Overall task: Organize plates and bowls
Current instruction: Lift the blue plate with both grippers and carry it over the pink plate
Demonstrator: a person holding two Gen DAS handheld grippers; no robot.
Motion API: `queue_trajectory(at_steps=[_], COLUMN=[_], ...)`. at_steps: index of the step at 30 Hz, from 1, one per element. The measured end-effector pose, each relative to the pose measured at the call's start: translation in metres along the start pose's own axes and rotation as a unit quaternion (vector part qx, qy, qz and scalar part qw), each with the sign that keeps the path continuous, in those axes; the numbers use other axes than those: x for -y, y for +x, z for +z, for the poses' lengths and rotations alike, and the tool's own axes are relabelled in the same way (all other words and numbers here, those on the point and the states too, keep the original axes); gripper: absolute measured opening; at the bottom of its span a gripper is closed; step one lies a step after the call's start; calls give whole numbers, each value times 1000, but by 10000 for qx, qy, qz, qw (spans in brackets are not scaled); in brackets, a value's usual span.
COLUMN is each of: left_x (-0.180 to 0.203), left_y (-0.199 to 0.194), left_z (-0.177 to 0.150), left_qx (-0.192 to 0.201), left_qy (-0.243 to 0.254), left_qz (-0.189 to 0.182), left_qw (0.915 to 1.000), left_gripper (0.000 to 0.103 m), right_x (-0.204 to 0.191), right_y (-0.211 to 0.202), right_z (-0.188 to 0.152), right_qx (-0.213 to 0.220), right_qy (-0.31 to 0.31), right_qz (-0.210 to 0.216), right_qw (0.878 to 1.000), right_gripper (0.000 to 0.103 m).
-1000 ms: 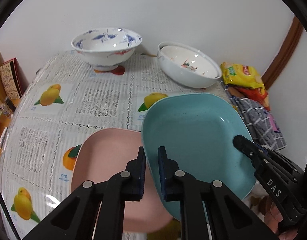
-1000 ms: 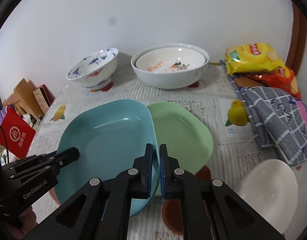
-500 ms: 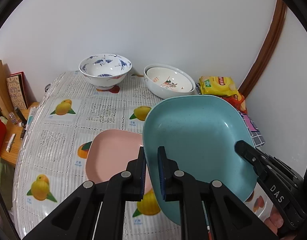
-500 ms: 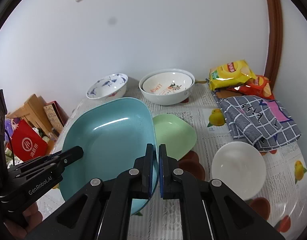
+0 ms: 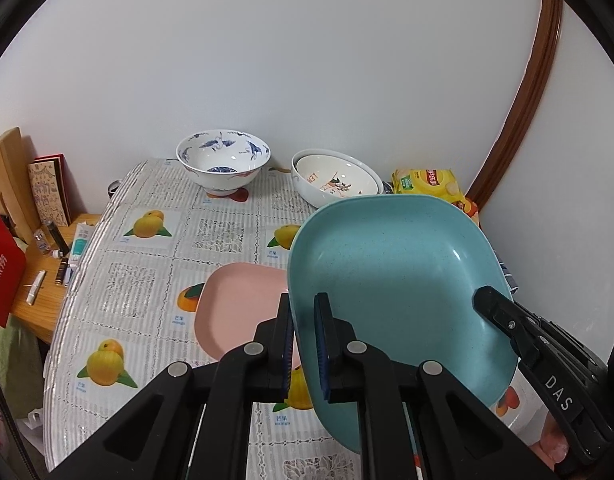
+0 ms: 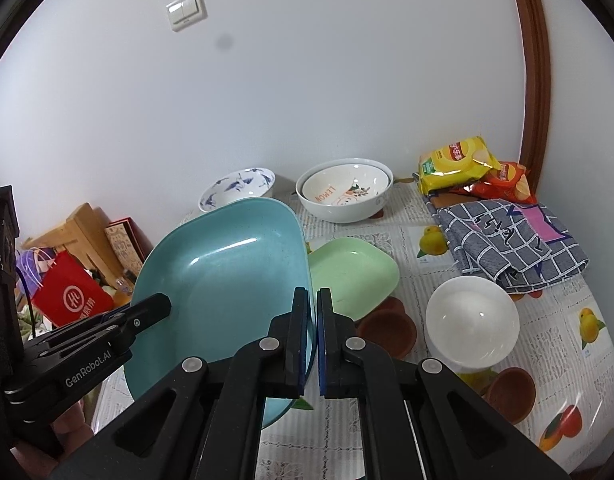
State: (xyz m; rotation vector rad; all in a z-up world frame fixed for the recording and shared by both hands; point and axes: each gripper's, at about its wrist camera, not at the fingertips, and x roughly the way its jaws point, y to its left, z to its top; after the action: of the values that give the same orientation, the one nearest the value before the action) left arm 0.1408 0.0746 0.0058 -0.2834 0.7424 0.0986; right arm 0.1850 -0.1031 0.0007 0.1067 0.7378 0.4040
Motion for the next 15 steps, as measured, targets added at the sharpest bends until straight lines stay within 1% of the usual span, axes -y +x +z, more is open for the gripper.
queue_trajectory(at_steps=[8, 15], left_x=[0, -1], left_y=[-9, -5], left_z=[-1, -4], left_qx=[49, 6], left_qy=[-4, 21], left_qz=[-30, -103], left_qw=[10000, 9999], left_gripper=[10, 10], right_x=[-4, -4], right_y=[-10, -14], right_z=[-3, -6], right_qx=[48, 33], right_qy=[6, 40], right_qz=[4, -86], right_qw=[10000, 9999], right_gripper=[4, 4])
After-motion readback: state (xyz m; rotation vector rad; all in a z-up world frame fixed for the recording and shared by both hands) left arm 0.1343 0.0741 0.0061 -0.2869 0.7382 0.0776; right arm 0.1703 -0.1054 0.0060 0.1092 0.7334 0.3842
